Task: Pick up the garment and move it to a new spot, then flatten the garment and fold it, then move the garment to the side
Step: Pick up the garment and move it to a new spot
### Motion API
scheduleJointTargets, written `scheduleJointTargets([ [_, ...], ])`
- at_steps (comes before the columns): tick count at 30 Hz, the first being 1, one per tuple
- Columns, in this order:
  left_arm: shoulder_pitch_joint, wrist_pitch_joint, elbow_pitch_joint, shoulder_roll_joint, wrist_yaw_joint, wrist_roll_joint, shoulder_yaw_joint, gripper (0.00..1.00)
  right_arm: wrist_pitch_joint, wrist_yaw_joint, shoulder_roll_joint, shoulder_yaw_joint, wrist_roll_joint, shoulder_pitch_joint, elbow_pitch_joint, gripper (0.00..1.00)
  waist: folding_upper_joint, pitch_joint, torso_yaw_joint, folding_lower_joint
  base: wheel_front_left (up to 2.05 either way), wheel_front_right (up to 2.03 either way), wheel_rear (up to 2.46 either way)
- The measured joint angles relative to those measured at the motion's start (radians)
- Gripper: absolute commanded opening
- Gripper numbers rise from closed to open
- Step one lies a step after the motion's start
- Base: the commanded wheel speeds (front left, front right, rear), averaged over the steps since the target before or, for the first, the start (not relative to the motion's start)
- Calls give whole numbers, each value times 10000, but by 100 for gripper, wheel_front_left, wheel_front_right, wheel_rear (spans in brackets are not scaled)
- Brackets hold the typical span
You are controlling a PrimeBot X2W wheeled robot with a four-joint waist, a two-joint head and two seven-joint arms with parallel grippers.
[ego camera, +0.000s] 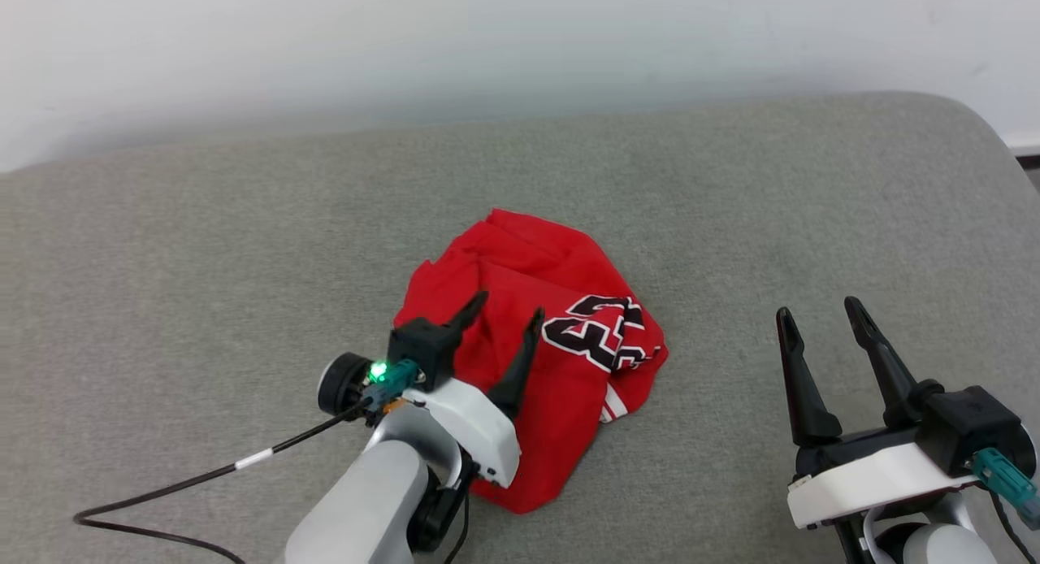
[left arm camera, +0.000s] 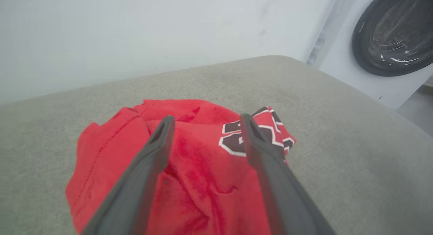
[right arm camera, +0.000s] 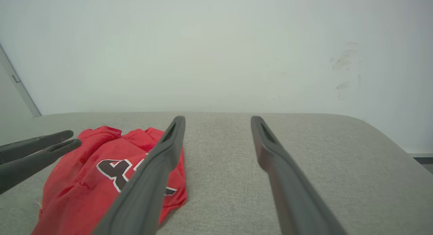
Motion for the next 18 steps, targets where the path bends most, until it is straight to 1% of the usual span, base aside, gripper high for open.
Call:
scheduleJointTargets([
  [2, 27, -251, -407, 12, 203, 0, 167, 100, 0, 0, 0, -13, 4, 19, 27, 100, 0, -122, 128, 0, 0, 0, 0],
  [6, 308, -520, -1239, 217, 767, 38, 625, 100, 2, 0, 0, -94, 2, 65, 71, 100, 0, -303, 414, 0, 0, 0, 0],
  [13, 1085, -692, -2146, 991, 1726, 58, 1632, 100, 58, 0, 2, -173, -4, 152, 88, 100, 0, -478, 838, 0, 0, 0, 0],
  [18, 1870, -752, -2522, 1551, 2080, -81, 2288, 100, 90, 0, 2, -198, -23, 295, 125, 100, 0, -642, 893, 0, 0, 0, 0],
])
